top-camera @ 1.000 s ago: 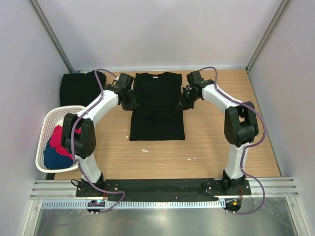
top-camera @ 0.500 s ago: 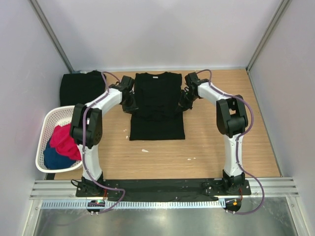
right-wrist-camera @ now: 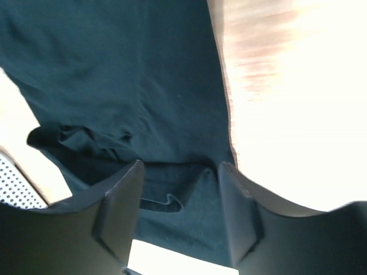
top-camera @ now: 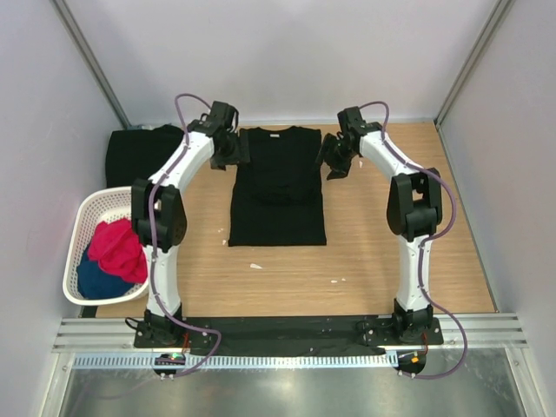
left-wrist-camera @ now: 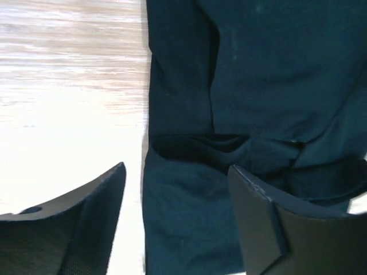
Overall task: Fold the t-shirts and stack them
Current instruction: Fold the tshirt
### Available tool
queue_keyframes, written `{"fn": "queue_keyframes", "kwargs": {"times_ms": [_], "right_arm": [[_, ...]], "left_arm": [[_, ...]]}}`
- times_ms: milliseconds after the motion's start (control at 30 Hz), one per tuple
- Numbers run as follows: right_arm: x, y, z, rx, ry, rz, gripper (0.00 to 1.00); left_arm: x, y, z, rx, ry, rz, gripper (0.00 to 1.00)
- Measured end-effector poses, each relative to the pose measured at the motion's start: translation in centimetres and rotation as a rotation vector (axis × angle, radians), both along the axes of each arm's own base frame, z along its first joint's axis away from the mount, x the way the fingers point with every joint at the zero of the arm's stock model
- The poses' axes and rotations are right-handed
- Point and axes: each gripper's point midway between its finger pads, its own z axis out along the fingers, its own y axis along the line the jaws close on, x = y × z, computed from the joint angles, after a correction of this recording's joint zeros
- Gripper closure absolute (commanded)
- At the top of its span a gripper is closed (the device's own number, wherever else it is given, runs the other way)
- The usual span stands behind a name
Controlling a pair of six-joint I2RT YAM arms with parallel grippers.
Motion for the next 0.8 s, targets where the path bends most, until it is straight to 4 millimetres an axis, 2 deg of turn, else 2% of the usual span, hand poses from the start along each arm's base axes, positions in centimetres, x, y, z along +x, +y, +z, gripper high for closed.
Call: {"fn": "queue_keyframes", "kwargs": {"times_ms": [67,133,233,333,367,467,533,667,800], "right_arm": [[0.4,-0.1,1.1,0.001,-0.034,-0.012,0.28],[-0.6,0.0,2.3,-0.002,-0.069,-0.012,0.29],[-3.1,1.1,3.6,-0.010,-0.101,0.020,0.35],[-6.3,3.5,4.6,0.006,-0.148,0.090,0.46],[-7.5,4.6,4.6,0.014,-0.160,0.122,0.52],[-9.7,7.3,3.5,0.024,-0.158,0.200,0.66],[-10.5,8.6,1.7,0.016,-0.135,0.235,0.67],[-10.3,8.5,-1.9,-0.021,-0.075,0.233,0.68],[-9.4,8.4,-3.9,-0.043,-0.044,0.218,0.68]], "left_arm": [[-0.3,0.0,0.9,-0.019,-0.001,0.013,0.23],[-1.7,-0.1,1.5,-0.050,0.008,0.032,0.23],[-5.8,-0.4,1.9,-0.113,0.034,0.062,0.24],[-10.2,-1.4,2.2,-0.191,0.049,0.077,0.32],[-11.2,-1.9,2.1,-0.216,0.052,0.076,0.38],[-12.8,-3.8,1.5,-0.278,0.065,0.061,0.48],[-12.9,-4.5,0.4,-0.296,0.080,0.061,0.55],[-12.2,-4.5,-1.8,-0.291,0.100,0.081,0.58],[-11.4,-4.8,-3.5,-0.282,0.117,0.085,0.60]]}}
